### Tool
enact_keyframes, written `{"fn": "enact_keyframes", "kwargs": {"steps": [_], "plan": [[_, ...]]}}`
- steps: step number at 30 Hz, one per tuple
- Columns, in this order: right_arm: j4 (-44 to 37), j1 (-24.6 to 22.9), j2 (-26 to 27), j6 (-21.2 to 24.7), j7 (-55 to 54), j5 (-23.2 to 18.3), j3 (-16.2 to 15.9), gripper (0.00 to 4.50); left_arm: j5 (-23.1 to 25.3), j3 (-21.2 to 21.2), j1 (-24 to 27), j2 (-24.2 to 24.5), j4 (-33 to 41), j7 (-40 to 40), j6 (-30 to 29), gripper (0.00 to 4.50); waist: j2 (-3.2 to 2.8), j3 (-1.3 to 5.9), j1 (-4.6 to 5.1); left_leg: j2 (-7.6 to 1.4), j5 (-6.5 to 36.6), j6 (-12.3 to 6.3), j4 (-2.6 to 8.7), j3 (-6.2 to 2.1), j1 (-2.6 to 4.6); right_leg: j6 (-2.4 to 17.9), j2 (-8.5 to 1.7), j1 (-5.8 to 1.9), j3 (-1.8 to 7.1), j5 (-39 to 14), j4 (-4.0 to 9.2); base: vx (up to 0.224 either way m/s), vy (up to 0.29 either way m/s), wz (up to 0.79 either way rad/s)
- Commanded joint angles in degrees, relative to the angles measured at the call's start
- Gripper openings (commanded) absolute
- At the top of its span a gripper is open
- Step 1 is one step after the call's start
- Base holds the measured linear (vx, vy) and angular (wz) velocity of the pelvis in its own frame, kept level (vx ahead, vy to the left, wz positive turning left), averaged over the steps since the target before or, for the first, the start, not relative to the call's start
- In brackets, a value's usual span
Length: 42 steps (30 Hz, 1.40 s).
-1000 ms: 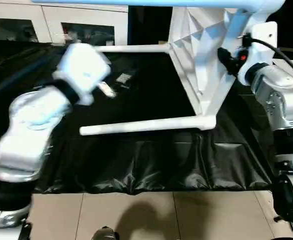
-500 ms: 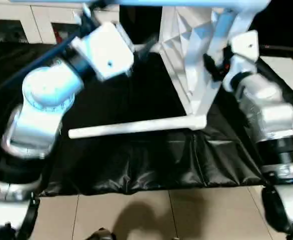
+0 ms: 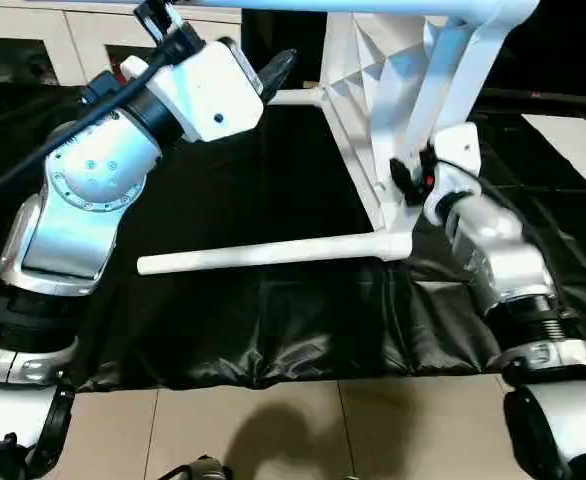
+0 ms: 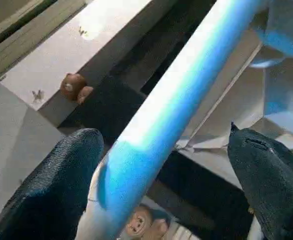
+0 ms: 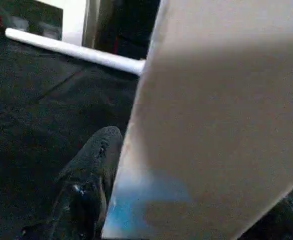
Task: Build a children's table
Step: Flip table
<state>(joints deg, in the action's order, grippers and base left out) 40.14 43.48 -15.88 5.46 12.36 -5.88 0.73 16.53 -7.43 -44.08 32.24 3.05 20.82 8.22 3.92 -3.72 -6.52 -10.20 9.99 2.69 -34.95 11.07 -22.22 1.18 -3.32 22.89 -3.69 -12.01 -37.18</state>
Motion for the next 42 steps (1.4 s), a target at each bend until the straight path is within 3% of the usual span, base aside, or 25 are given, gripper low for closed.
{"fn": "enact_keyframes", "kwargs": {"steps": [1, 3, 7, 11, 18, 24, 33, 37, 40, 42], "plan": [[3.08, 1.09, 0.05, -2.19, 0.35, 0.46, 0.82, 2.67, 1.43, 0.48, -2.87, 0.39, -0.94, -1.28, 1.39, 4.5, -0.55, 4.66, -0.05, -3.03, 5.4, 2.15, 3.39, -1.34, 1.42, 10.91, -5.03, -2.83, 3.18, 0.76, 3.2, 0.0, 0.0, 0.0], [5.2, 1.54, 0.46, -4.05, 0.89, 0.09, 1.16, 2.33, 3.02, 0.48, -3.97, 1.06, -2.61, -2.53, 1.96, 4.5, -0.34, 4.58, -0.05, -3.1, 5.84, 1.91, 3.45, -1.38, 1.37, 11.03, -5.11, -2.9, 3.15, 0.05, 3.25, 0.0, 0.0, 0.0], [9.83, 2.8, 0.77, -7.32, 1.31, 0.32, 1.44, 2.15, 5.67, 0.5, -6.37, 2.26, -6.39, -4.21, 3.99, 4.5, 0.07, 4.55, -0.13, -3.07, 5.53, 1.4, 3.38, -1.33, 1.27, 11.03, -5.29, -2.82, 3.17, -1.05, 3.25, 0.0, 0.0, 0.0], [13.01, 3.92, 0.91, -9.28, 1.39, 0.51, 1.87, 1.97, 8.35, -0.29, -8.5, 3.62, -9.66, -5.13, 5.57, 4.5, -0.09, 4.43, -0.03, -3.12, 7.23, 1.91, 3.53, -1.41, 1.39, 10.69, -5.3, -2.61, 3.11, -3.5, 3.47, 0.0, 0.0, 0.0], [15.13, 5.33, 1.18, -11.57, 1.96, 0.55, 2.33, 1.85, 10.33, -1.8, -10.71, 4.65, -16.54, -4.63, 6.32, 4.5, -0.29, 4.47, -0.19, -3.22, 7.75, 2.15, 3.6, -1.47, 1.44, 10.88, -5.5, -2.49, 3.12, -3.33, 3.48, 0.0, 0.0, 0.0], [15.76, 6.49, 0.41, -13.33, 2.62, 1.31, 2.22, 1.84, 7.41, -0.58, -10.3, 3.51, -16.26, -3.6, 6.97, 4.14, -0.34, 4.57, -0.19, -3.18, 7.24, 1.94, 3.56, -1.44, 1.37, 12.13, -5.47, -2.6, 3.05, -0.94, 3.21, 0.0, 0.0, 0.0], [14.45, 8.63, -1.87, -14.63, 3.79, 2.29, 1.97, 1.84, 2.22, -0.13, -5.04, 1.03, -11.27, -0.73, 5.35, 3.29, -0.28, 4.71, -0.36, -3.15, 5.58, 0.86, 3.32, -1.3, 1.19, 12.72, -5.34, -2.74, 3.05, 1.35, 2.89, 0.0, 0.0, 0.0], [12.59, 10.53, -4.32, -14.73, 5.02, 3.21, 1.55, 1.84, -3.68, 4.17, -3.27, -1.64, -9.4, -2.13, 2.43, 3.13, -0.16, 4.83, -0.36, -3.07, 4.41, 0.31, 3.13, -1.17, 1.16, 13.41, -5.24, -2.85, 3.0, 3.04, 2.65, 0.0, 0.0, 0.0], [11.38, 12.56, -6.56, -14.48, 6.16, 2.92, 2.16, 1.84, -7.19, 7.59, -1.88, -2.87, -7.49, -3.38, 0.21, 2.85, -0.07, 5.1, -0.49, -2.88, 2.52, -0.85, 2.8, -1.09, 0.97, 13.98, -5.01, -2.91, 2.96, 5.8, 2.35, 0.0, 0.0, 0.0], [10.92, 14.11, -8.12, -14.65, 6.96, 3.2, 2.17, 1.84, -7.48, 8.57, -0.51, -2.5, -6.65, -3.46, -0.55, 2.76, 0.22, 5.33, -0.61, -2.65, -0.6, -2.9, 2.35, -0.99, 0.5, 14.23, -4.77, -2.95, 2.97, 9.74, 1.91, 0.0, 0.0, 0.0]]}}
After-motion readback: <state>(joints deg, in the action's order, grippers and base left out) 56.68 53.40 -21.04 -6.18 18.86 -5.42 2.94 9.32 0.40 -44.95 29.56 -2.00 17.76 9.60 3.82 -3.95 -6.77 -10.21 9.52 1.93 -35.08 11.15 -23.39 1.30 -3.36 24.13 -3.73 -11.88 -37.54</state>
